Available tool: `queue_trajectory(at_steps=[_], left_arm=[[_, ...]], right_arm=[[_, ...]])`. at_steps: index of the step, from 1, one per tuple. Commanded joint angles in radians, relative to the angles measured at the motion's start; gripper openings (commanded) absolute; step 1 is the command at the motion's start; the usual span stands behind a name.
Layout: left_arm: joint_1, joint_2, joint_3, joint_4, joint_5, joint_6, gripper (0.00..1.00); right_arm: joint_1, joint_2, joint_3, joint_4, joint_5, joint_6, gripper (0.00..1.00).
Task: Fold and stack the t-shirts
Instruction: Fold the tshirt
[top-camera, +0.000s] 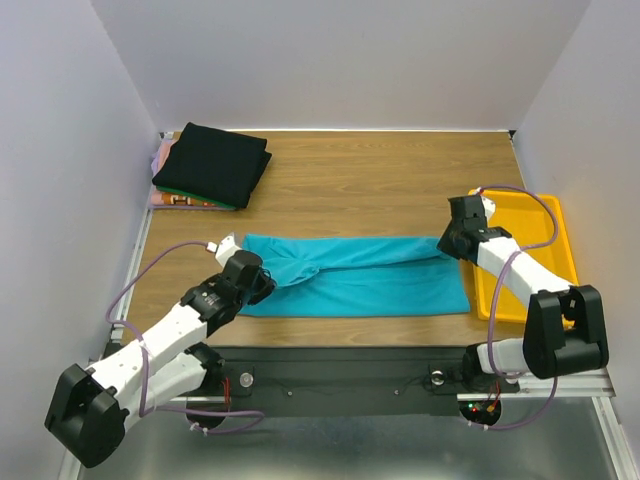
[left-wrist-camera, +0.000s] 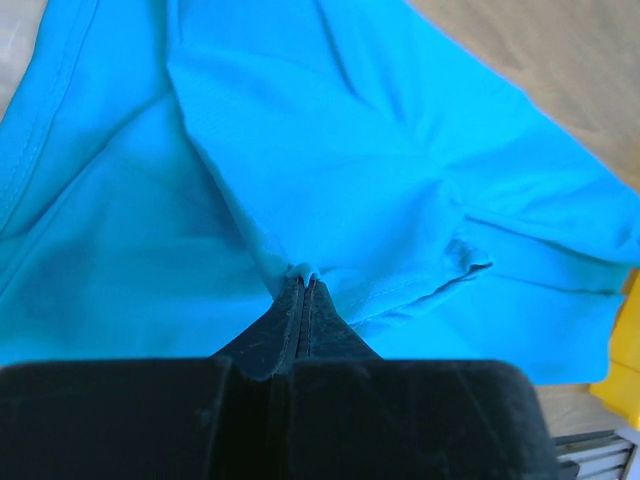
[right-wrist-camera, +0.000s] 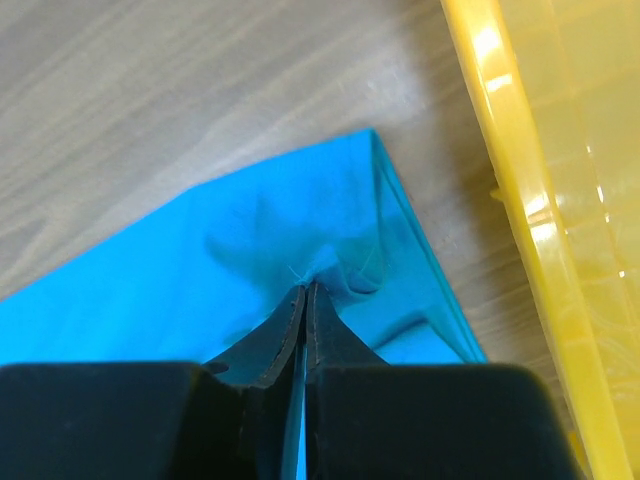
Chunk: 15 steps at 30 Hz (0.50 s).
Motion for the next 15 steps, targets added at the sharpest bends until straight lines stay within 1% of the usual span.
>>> queue_trajectory(at_steps=[1,2,3,4,5,7,8,9,10,12,15], left_arm=[[-0.007,-0.021,-0.036,-0.022,0.034,-0.029,0.19],[-0.008,-0.034,-0.046,-0.031,0.043,-0.032,0.33],[-0.011,-0.042,-0.049,-0.039,0.052,-0.037,0.52],[-0.014,-0.051,-0.061,-0.046,0.065,-0.047,0.97],[-0.022,-0.065,-0.07,-0.052,0.069,-0.055,0.98],[-0.025,-0.114,-0.081,-0.069,0.074,-0.07,0.98],[-0.025,-0.131,-0.084,-0.078,0.071,-0.073,0.98],[-0.025,-0.161,-0.078,-0.101,0.059,-0.076,0.99],[-0.025,-0.174,-0.064,-0.112,0.049,-0.076,0.98],[-0.025,-0.195,-0.046,-0.123,0.031,-0.075,0.98],[-0.025,-0.173,0.005,-0.114,-0.026,-0.061,0.98]], right_arm=[[0.011,-0.043,-0.029,0.026,0.002,0.02,0.07],[0.011,-0.054,-0.046,0.025,0.006,0.025,0.13],[0.011,-0.064,-0.056,0.025,0.006,0.027,0.16],[0.011,-0.077,-0.066,0.025,0.005,0.025,0.18],[0.011,-0.11,-0.075,0.025,-0.001,0.019,0.24],[0.011,-0.147,-0.098,0.011,-0.009,0.019,0.32],[0.011,-0.181,-0.104,0.008,-0.018,0.021,0.43],[0.011,-0.201,-0.11,0.002,-0.024,0.021,0.49],[0.011,-0.216,-0.11,-0.011,-0.04,0.021,0.58],[0.011,-0.248,-0.103,-0.017,-0.069,0.004,0.62],[0.011,-0.265,-0.063,-0.018,-0.155,-0.021,0.64]])
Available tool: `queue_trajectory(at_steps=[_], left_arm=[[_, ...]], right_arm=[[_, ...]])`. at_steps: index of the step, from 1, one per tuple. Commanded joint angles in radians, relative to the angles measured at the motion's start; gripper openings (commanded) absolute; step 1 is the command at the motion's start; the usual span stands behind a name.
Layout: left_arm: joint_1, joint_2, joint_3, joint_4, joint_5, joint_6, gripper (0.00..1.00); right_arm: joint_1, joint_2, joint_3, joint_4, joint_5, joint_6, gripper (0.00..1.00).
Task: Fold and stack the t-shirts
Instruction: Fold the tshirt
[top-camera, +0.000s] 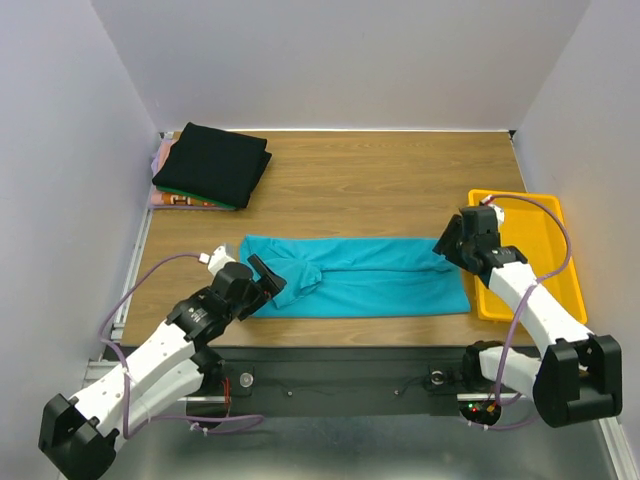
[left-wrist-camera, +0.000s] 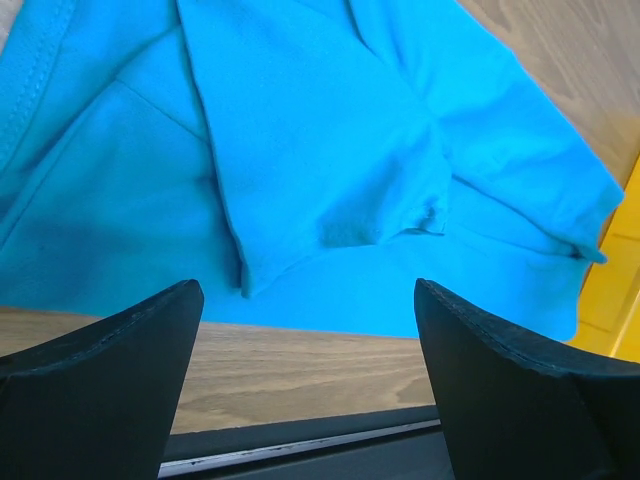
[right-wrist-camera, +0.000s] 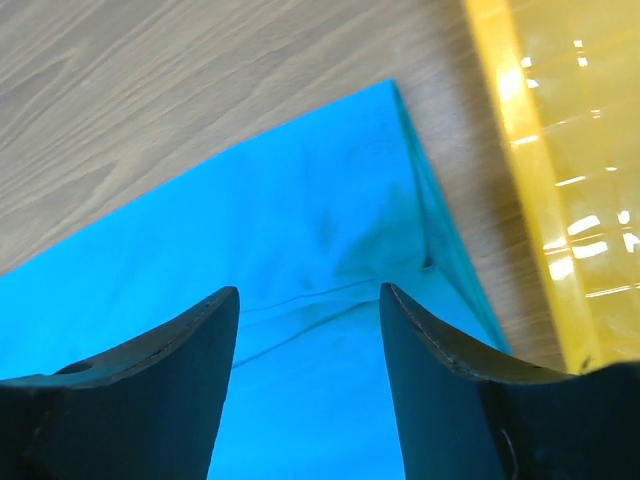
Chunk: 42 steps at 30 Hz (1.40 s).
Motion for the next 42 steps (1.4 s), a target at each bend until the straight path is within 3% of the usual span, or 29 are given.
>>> queue_trajectory(at_steps=[1,4,5,9,15,22,30,38,42], left_arm=[[-0.004,0.029,0.088,-0.001,-0.077,0.01,0.98],[-0.002,0.124,0.134,0.083,-0.067,0.056,0.98],[-0.004,0.188,0.154,0.107,-0.06,0.076,0.99],[-0.004,0.379,0.218,0.216,-0.05,0.122,0.98],[0.017,0.716,0.341,0.255,-0.041,0.151,0.98],[0.085,0.972,0.496,0.272,-0.023,0.22,0.98],[0.103,1.384,0.997,0.169,0.012,0.364,0.98],[0.105,1.782,1.657,0.0,0.049,0.444,0.98],[0.11,1.963,1.959,-0.059,0.1,0.421,0.98]], right_arm=[[0.011,-0.024,0.064,0.002,-0.122,-0.049,0.66],[0.014,0.037,0.107,0.019,-0.204,-0.087,0.88],[0.015,0.058,0.112,0.028,-0.247,-0.09,1.0],[0.034,0.177,0.126,0.091,-0.281,-0.086,1.0],[0.047,0.325,0.081,0.16,-0.286,-0.07,1.0],[0.102,0.274,-0.059,0.169,-0.26,0.026,1.0],[0.294,0.102,-0.268,0.169,-0.246,0.187,1.0],[0.774,0.07,-0.307,0.18,-0.18,0.437,1.0],[0.912,0.114,-0.256,0.183,-0.183,0.461,1.0]])
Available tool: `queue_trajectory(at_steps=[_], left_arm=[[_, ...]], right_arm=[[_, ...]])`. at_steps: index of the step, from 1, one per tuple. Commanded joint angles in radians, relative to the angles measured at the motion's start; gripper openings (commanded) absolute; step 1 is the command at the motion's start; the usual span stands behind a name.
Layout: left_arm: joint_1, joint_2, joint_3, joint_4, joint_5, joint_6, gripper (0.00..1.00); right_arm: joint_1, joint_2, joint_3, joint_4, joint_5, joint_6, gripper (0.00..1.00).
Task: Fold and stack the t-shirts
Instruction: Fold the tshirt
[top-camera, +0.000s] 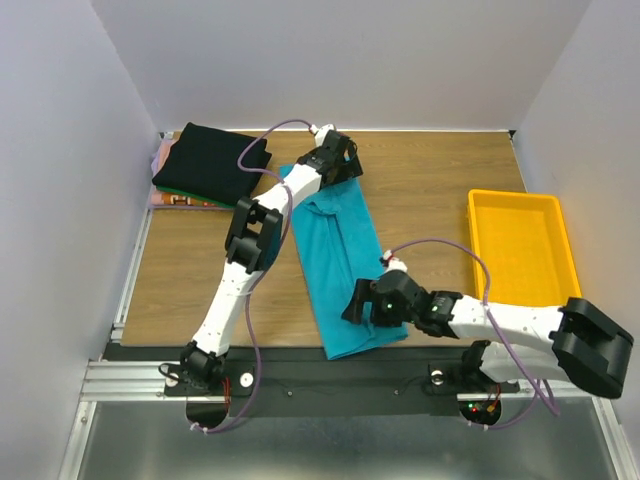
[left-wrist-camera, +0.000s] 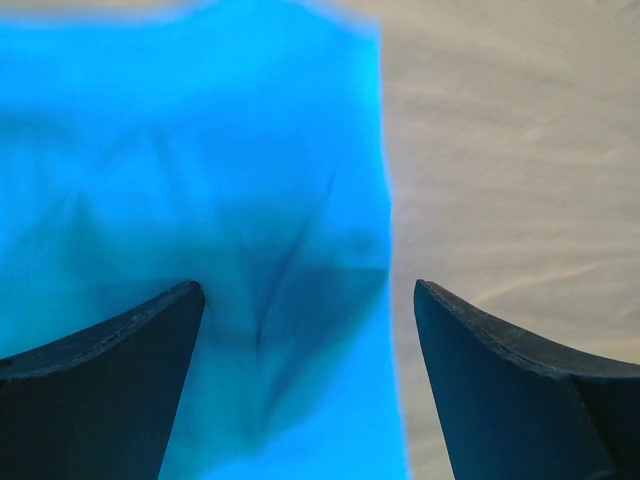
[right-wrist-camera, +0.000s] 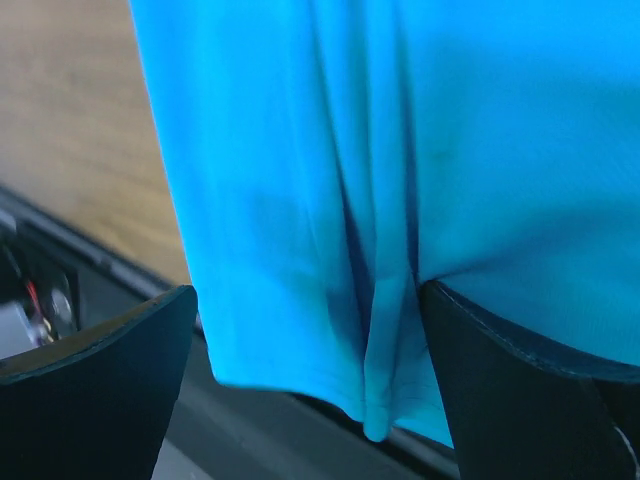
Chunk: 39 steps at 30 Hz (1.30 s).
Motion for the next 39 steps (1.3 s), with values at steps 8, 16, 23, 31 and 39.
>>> queue_trajectory(at_steps=[8,16,23,31,39], left_arm=[[0.009,0.159,0.198,-0.028,0.07,-0.055,0.99],[0.012,0.12,0.211,0.007,0.188,-0.02,0.99],[-0.011,-0.109,0.146,-0.046,0.16,0.074,0.99],[-0.155,-0.721,-0.5,0.006,-0.019,0.041,0.98],[-0.452,-1.278,-1.326,0.112,-0.121,-0.329,0.98]], right_arm=[[0.282,0.122,0.198,-0.258,0.002,0.0,1.0],[0.318,0.047,0.251,-0.28,0.046,-0.049,1.0],[0.318,-0.081,0.259,-0.323,0.209,-0.014,1.0],[0.315,-0.219,0.202,-0.428,0.436,0.098,1.0],[0.305,-0.25,0.173,-0.503,0.48,0.123,1.0]])
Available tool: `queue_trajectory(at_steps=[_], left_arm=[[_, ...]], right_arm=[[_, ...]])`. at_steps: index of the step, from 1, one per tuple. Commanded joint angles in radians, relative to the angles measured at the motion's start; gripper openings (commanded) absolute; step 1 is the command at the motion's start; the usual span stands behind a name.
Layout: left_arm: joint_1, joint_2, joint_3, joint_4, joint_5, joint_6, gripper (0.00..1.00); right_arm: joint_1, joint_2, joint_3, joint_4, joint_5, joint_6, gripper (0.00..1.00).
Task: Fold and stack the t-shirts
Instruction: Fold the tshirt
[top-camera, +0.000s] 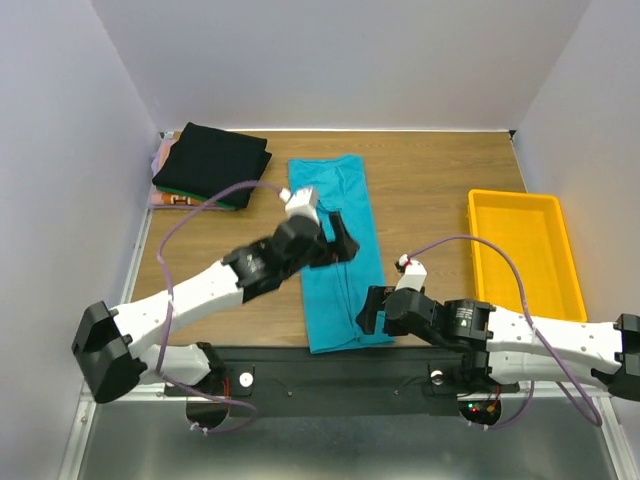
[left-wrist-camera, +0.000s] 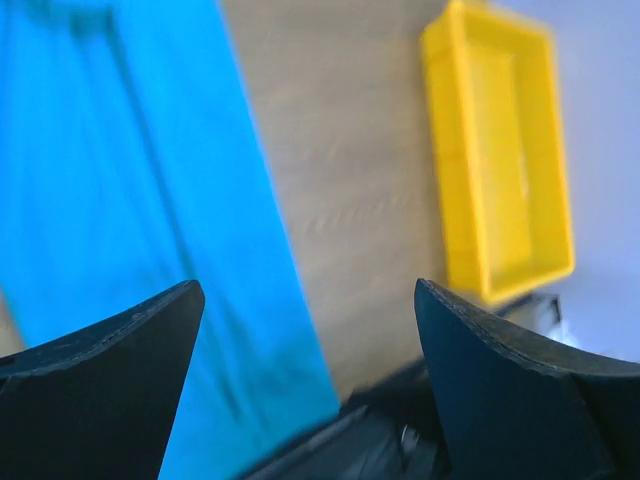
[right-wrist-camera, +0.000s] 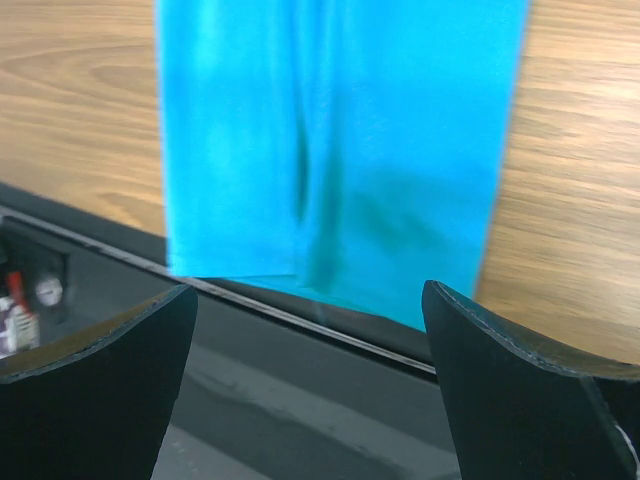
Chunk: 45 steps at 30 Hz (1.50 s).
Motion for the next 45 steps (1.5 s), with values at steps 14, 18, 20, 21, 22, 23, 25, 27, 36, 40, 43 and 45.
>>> queue_trajectory(at_steps=[14,18,20,21,22,23,25,27,36,40,43,45], left_arm=[[-0.439,-0.18,-0.535,-0.199,0.023,-0.596,0.97],[-0.439,-0.12,-0.493,-0.257,-0.045,-0.611,0.9],[-0.432,-0.11,-0.479,-0.279,-0.096,-0.618,0.83],[-0.424,-0.107,-0.477,-0.285,-0.104,-0.619,0.81],[-0.403,-0.104,-0.48,-0.276,-0.105,-0.611,0.78],[-0.392,-0.104,-0.492,-0.267,-0.096,-0.601,0.73],[-0.377,-0.106,-0.509,-0.226,-0.084,-0.579,0.7],[-0.366,-0.104,-0.525,-0.199,-0.073,-0.573,0.67],[-0.36,-0.048,-0.506,-0.165,-0.052,-0.529,0.31],[-0.358,-0.023,-0.523,-0.149,-0.035,-0.53,0.12],[-0.36,-0.017,-0.523,-0.132,-0.016,-0.522,0.0],[-0.36,-0.031,-0.511,-0.144,-0.023,-0.519,0.0]], right_arm=[[-0.016,0.011,-0.053,-0.158,0.0,0.15,0.98],[-0.017,0.047,-0.07,-0.158,0.012,0.186,0.9],[-0.017,0.062,-0.072,-0.158,0.018,0.192,0.87],[-0.017,0.073,-0.07,-0.158,0.02,0.193,0.82],[-0.019,0.093,-0.07,-0.158,0.023,0.199,0.81],[-0.019,0.103,-0.064,-0.157,0.021,0.201,0.75],[-0.019,0.134,-0.063,-0.157,0.026,0.204,0.71],[-0.019,0.149,-0.061,-0.154,0.03,0.206,0.64],[-0.02,0.226,-0.086,-0.08,0.006,0.19,0.47],[-0.022,0.226,-0.102,-0.033,-0.015,0.175,0.29],[-0.023,0.213,-0.096,-0.02,-0.014,0.161,0.08],[-0.023,0.197,-0.086,-0.02,-0.008,0.149,0.0]])
